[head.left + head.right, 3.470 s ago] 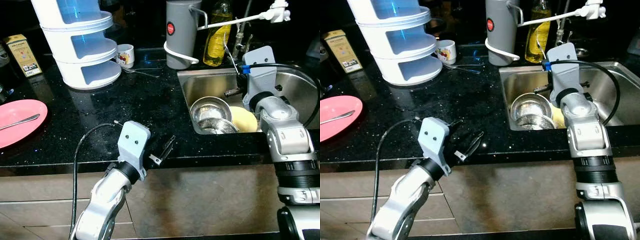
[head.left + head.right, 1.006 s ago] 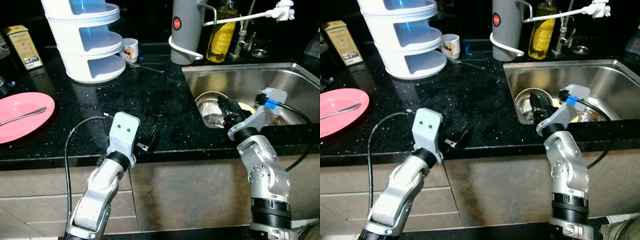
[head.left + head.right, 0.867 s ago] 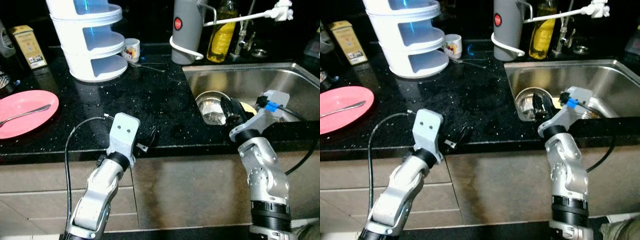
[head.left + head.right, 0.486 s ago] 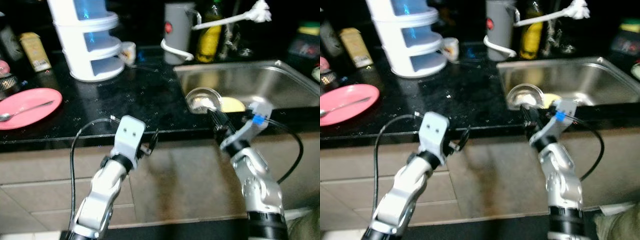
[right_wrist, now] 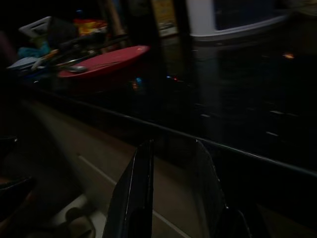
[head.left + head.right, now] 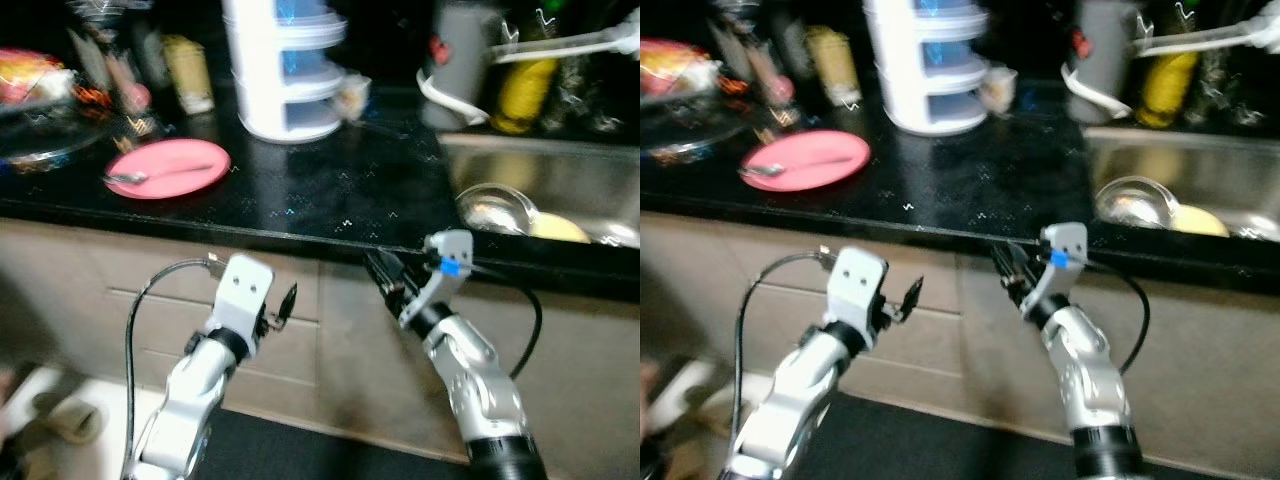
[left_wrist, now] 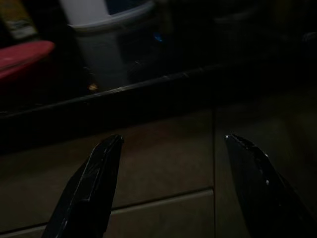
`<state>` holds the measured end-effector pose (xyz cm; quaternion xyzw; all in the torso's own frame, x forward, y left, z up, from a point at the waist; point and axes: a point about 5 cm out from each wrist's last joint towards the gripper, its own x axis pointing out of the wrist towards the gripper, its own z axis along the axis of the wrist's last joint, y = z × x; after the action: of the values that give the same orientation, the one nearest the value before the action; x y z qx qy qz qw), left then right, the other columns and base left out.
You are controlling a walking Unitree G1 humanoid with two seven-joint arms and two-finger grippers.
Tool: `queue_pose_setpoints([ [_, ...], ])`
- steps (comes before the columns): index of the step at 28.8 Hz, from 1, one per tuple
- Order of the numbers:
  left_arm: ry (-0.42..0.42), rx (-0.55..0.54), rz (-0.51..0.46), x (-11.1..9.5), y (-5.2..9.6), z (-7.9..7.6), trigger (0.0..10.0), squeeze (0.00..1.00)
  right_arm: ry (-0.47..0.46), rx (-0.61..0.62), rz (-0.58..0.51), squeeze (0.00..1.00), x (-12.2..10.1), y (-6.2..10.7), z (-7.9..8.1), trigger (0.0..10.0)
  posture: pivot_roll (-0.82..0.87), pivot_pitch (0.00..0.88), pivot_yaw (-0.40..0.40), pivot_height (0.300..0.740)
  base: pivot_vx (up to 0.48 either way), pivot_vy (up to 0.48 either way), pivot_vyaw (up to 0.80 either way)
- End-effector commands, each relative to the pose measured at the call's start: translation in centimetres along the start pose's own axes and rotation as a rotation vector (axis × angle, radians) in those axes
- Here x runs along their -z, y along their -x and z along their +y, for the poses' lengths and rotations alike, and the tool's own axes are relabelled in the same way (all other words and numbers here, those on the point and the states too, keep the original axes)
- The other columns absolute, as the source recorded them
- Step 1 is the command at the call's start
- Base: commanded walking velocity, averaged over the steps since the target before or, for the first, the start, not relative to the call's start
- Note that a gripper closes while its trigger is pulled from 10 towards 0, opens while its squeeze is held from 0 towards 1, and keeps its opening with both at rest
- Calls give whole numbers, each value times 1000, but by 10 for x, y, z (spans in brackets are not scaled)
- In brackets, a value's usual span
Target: Kitchen organization
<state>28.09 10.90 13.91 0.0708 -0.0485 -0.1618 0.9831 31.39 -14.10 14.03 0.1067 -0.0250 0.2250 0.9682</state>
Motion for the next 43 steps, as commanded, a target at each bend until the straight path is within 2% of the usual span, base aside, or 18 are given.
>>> queue_pose_setpoints([
  [1,12,-6,8,4,0,4,10000,0,-12,-23,-18,0,1,1,4,10000,-2,0,-44,740,0,0,794],
  [15,-26,-31,-43,-7,1,9,10000,0,-64,-171,-87,0,-6,2,18,10000,7,0,-38,740,0,0,775],
  [21,-48,-70,-108,-24,0,21,10000,0,-132,-255,-126,0,-15,5,22,10000,11,0,-36,740,122,0,0],
  [22,-51,-80,-117,-27,0,24,10000,0,-150,-262,-137,0,-18,5,21,10000,11,0,-36,740,266,0,0],
  [23,-63,-102,-141,-35,0,33,10000,0,-206,-297,-184,0,-29,5,23,10000,22,0,-35,740,266,0,0],
  [27,-76,-115,-155,-40,-1,40,10000,0,-240,-328,-216,0,-39,6,25,10000,22,0,-32,740,266,0,0],
  [32,-101,-138,-197,-55,-4,51,10000,0,-341,-465,-356,0,-73,9,33,10000,22,0,-30,740,274,0,0],
  [43,-116,-142,-210,-61,-6,56,10000,0,-344,-474,-395,0,-92,7,35,10000,25,0,-26,740,284,0,0],
])
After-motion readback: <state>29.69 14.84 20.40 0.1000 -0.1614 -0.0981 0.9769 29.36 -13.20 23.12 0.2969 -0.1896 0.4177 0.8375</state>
